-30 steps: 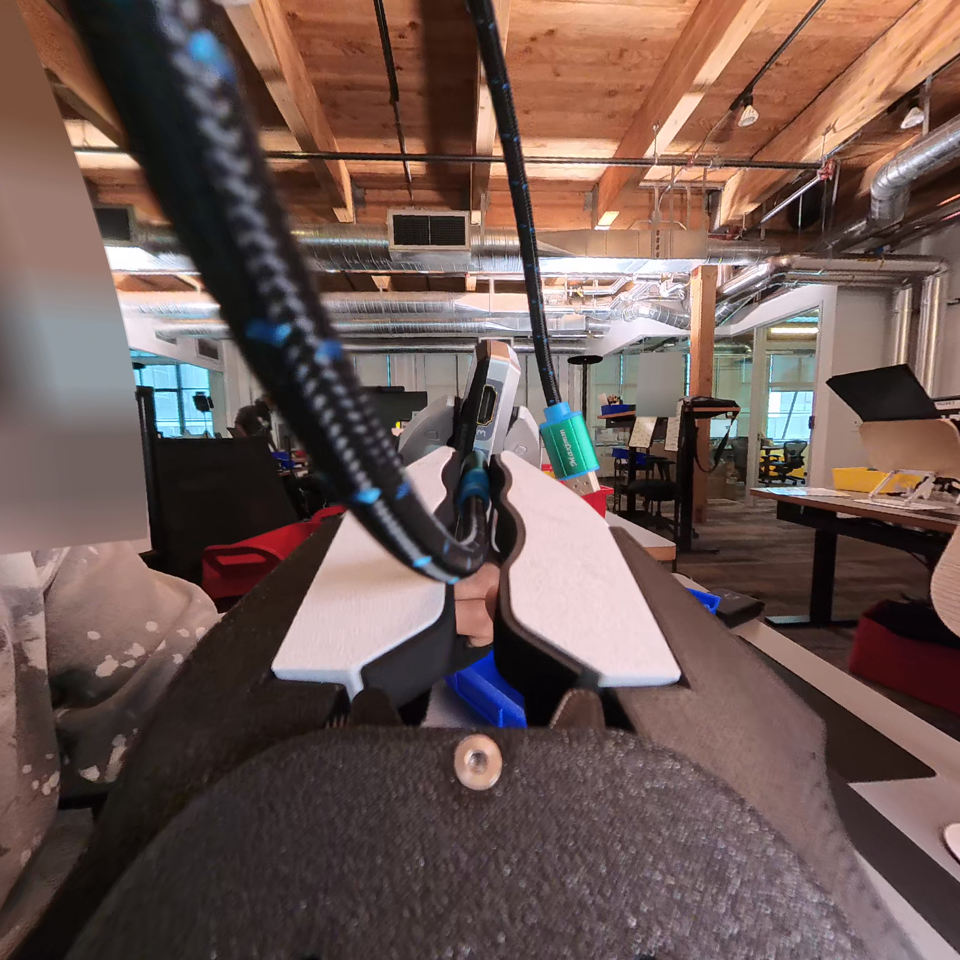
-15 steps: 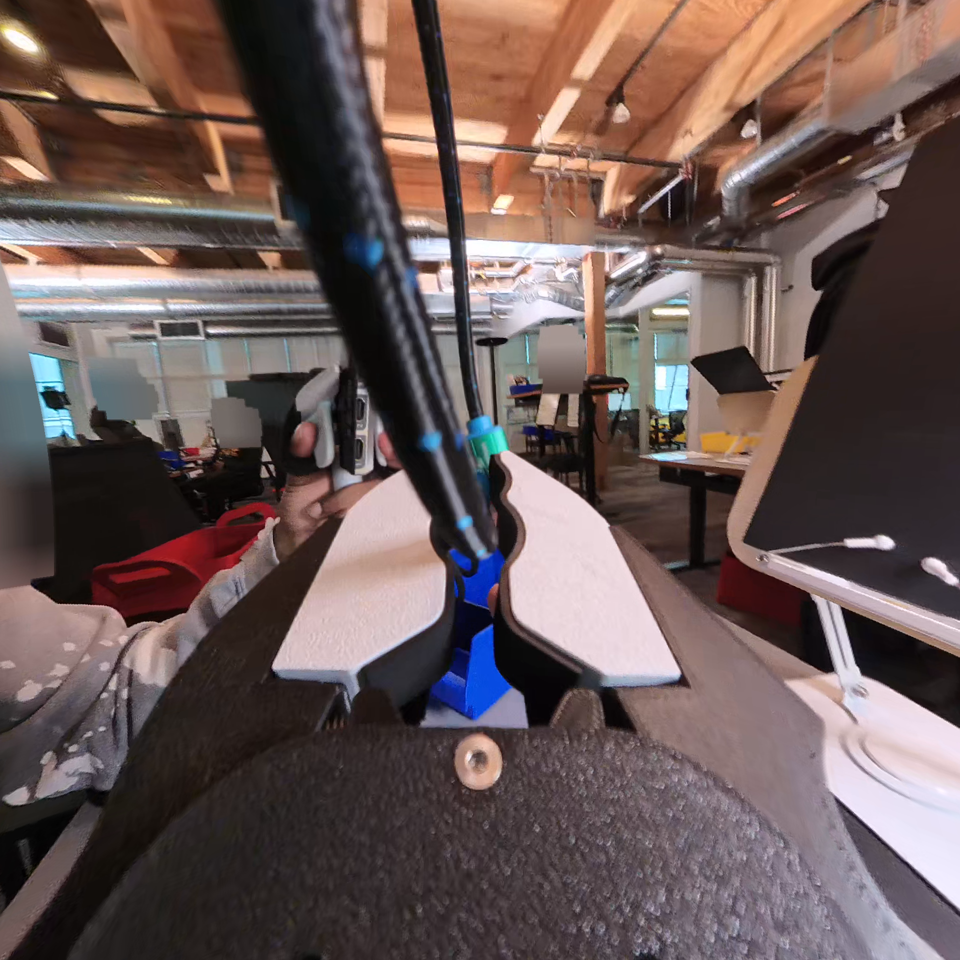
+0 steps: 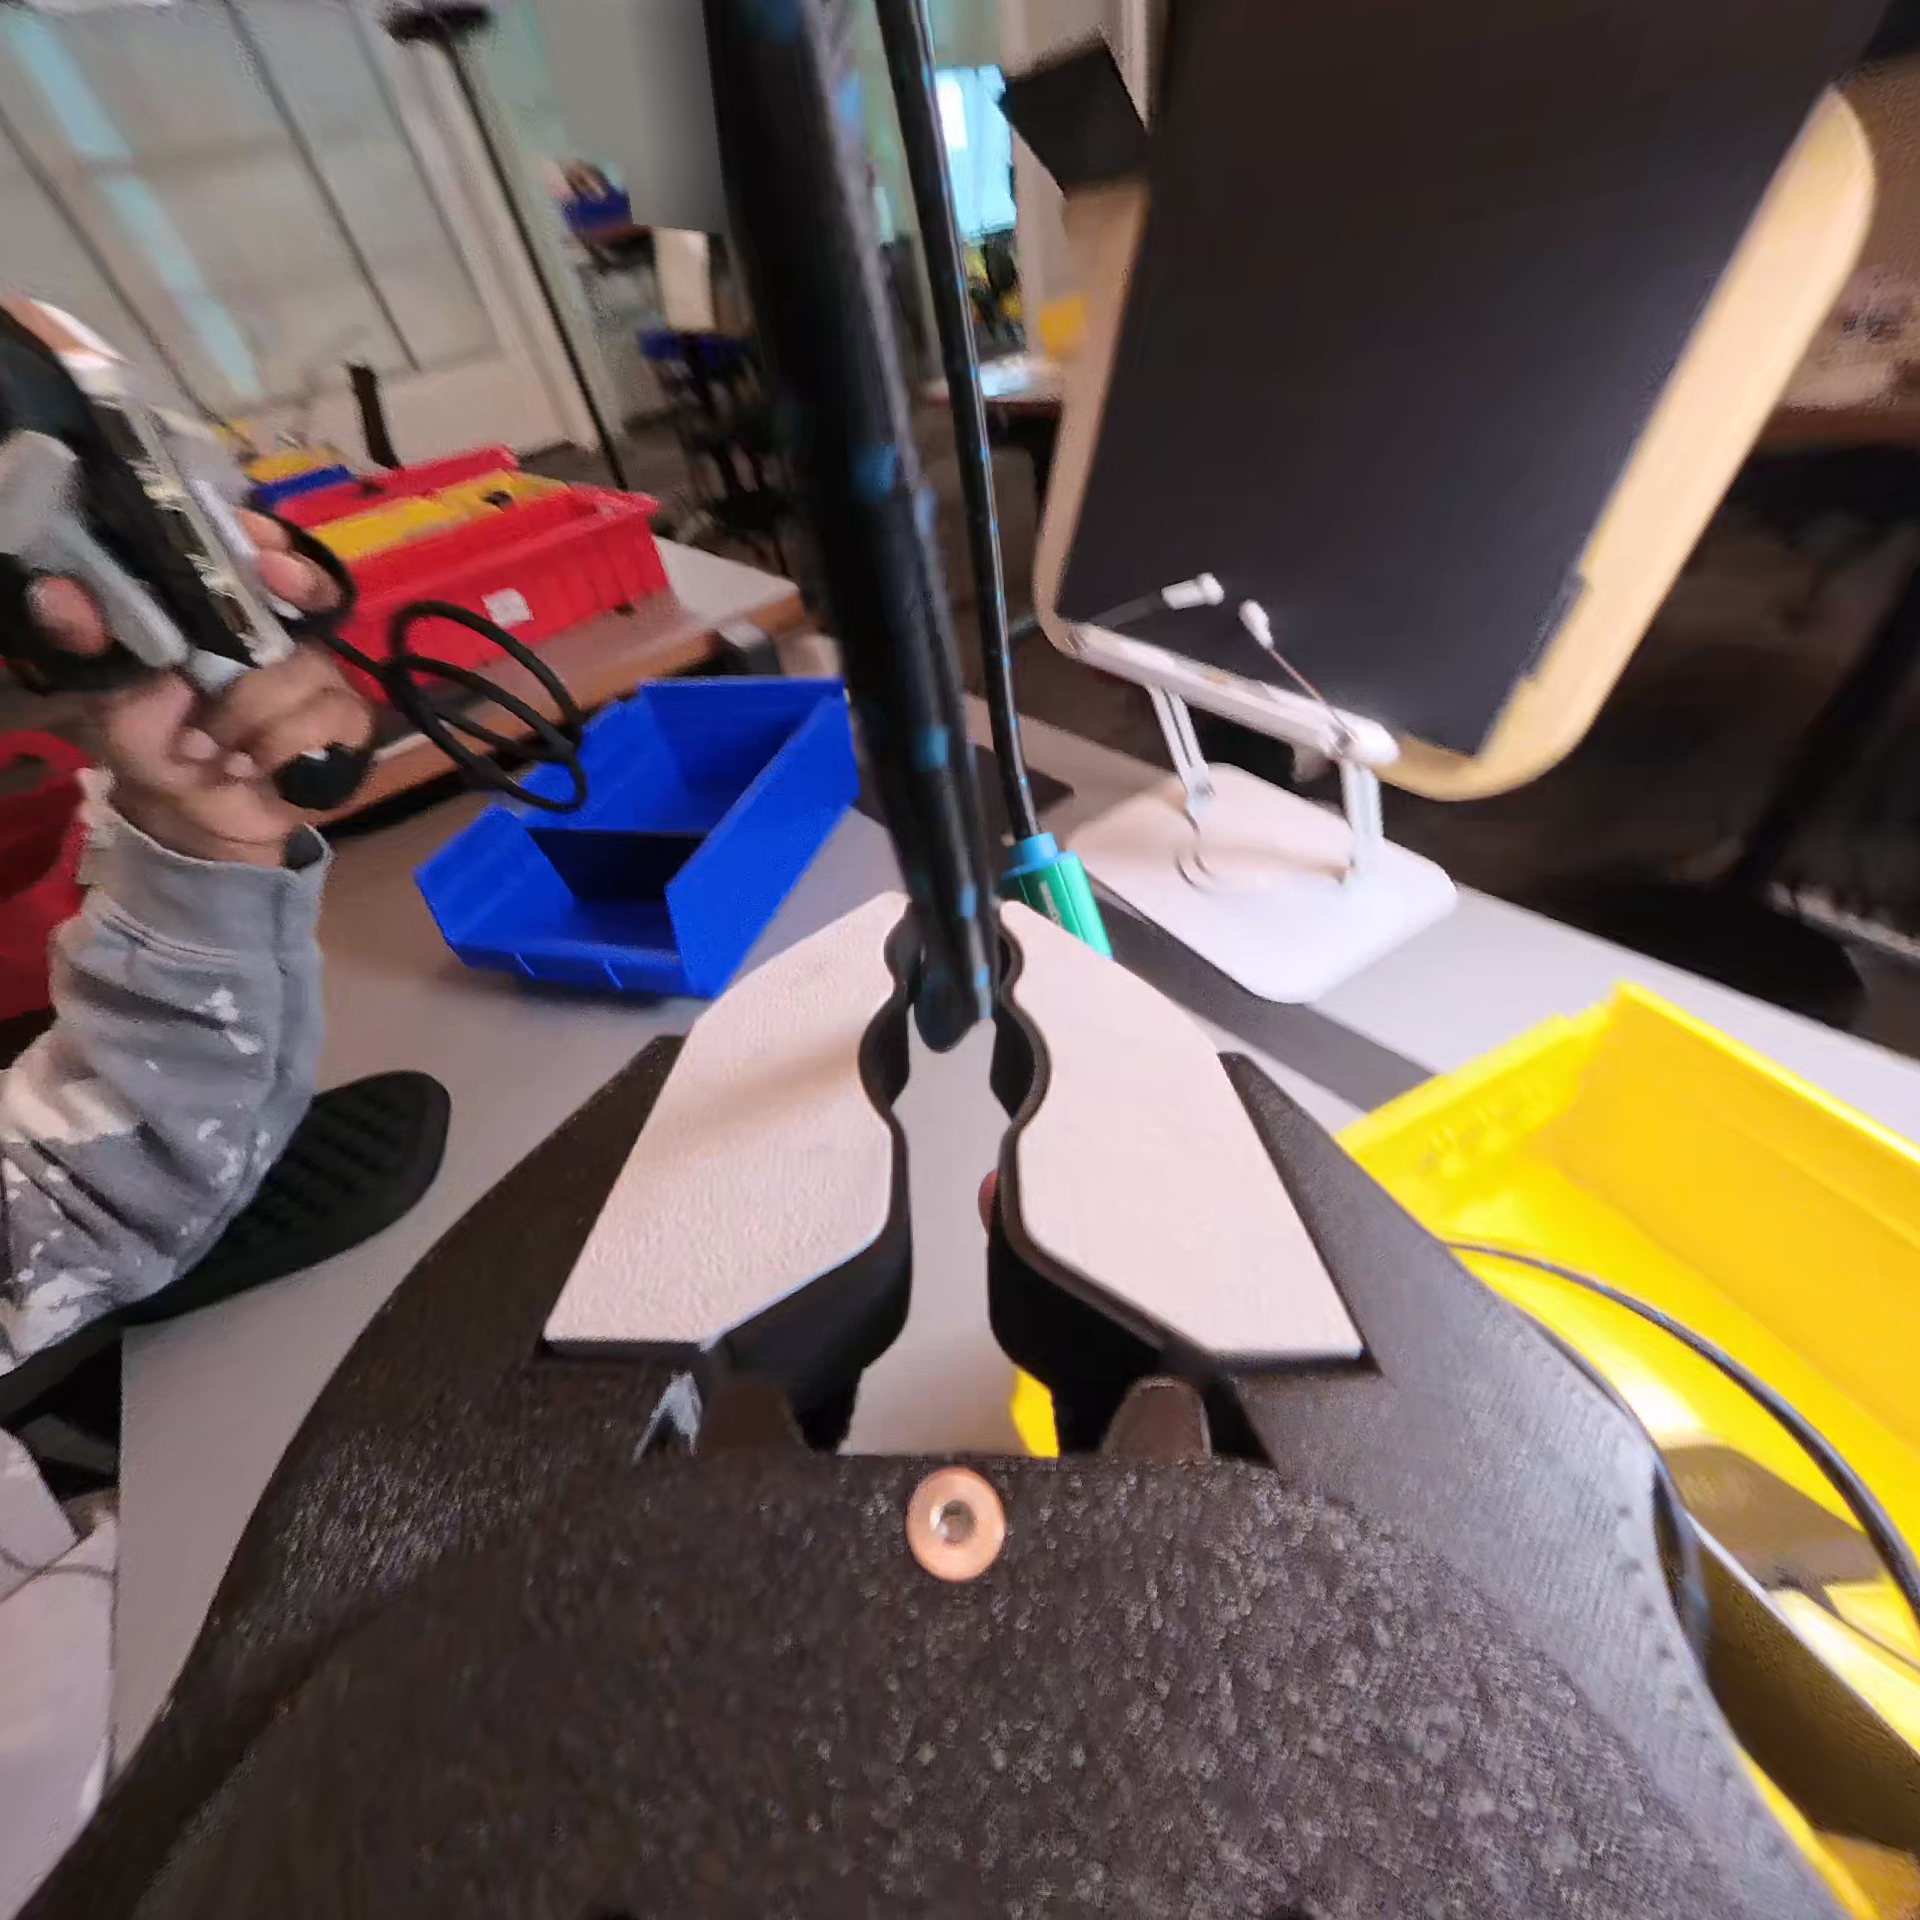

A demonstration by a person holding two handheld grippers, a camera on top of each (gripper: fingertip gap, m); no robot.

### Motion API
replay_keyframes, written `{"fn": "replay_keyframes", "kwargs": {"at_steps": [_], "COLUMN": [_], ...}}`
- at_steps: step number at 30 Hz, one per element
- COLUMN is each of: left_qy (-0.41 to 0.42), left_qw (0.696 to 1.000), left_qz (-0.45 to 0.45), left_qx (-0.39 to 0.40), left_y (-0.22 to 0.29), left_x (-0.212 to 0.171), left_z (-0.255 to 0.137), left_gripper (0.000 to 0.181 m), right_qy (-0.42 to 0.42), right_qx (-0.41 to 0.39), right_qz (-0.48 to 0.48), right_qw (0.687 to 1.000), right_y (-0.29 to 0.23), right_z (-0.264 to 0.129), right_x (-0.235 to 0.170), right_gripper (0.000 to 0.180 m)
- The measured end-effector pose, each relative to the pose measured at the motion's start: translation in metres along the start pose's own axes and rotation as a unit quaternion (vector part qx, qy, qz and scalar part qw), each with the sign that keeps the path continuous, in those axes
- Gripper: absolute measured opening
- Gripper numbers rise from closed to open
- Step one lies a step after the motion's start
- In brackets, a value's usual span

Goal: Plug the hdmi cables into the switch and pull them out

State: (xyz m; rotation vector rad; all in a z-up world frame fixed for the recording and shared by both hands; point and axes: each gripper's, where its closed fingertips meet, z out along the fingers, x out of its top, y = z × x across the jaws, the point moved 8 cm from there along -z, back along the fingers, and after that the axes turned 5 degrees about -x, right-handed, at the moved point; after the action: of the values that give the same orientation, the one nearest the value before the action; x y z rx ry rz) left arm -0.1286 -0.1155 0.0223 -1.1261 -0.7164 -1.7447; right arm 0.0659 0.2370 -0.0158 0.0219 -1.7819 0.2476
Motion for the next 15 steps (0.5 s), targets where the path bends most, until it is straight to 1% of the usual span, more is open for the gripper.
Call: {"fn": "replay_keyframes", "kwargs": {"at_steps": [3, 6, 8, 10, 12, 15], "left_qy": [-0.007, -0.007, -0.006, -0.007, -0.010, -0.015], "left_qw": [1.000, 1.000, 1.000, 1.000, 1.000, 1.000], "left_qz": [0.008, -0.001, -0.003, -0.007, -0.008, -0.004], "left_qx": [0.005, 0.002, 0.001, -0.005, -0.007, -0.007], "left_y": [0.001, 0.001, 0.001, 0.002, 0.003, 0.004], "left_x": [0.002, 0.003, 0.003, 0.002, 0.001, 0.000], "left_z": [-0.001, -0.002, -0.001, 0.001, 0.002, 0.004], "left_gripper": [0.023, 0.024, 0.096, 0.162, 0.160, 0.095], "right_qy": [-0.050, -0.079, -0.117, -0.156, -0.174, -0.189], "right_qx": [-0.031, -0.057, -0.068, -0.085, -0.094, -0.101], "right_qz": [0.040, 0.074, 0.095, 0.106, 0.118, 0.121], "right_qw": [0.997, 0.993, 0.986, 0.978, 0.973, 0.969], "right_y": [0.023, 0.042, 0.054, 0.065, 0.072, 0.076], "right_z": [-0.027, -0.053, -0.061, -0.065, -0.067, -0.066], "right_x": [-0.005, -0.016, -0.031, -0.048, -0.057, -0.060], "right_gripper": [0.010, 0.010, 0.010, 0.009, 0.009, 0.010]}}
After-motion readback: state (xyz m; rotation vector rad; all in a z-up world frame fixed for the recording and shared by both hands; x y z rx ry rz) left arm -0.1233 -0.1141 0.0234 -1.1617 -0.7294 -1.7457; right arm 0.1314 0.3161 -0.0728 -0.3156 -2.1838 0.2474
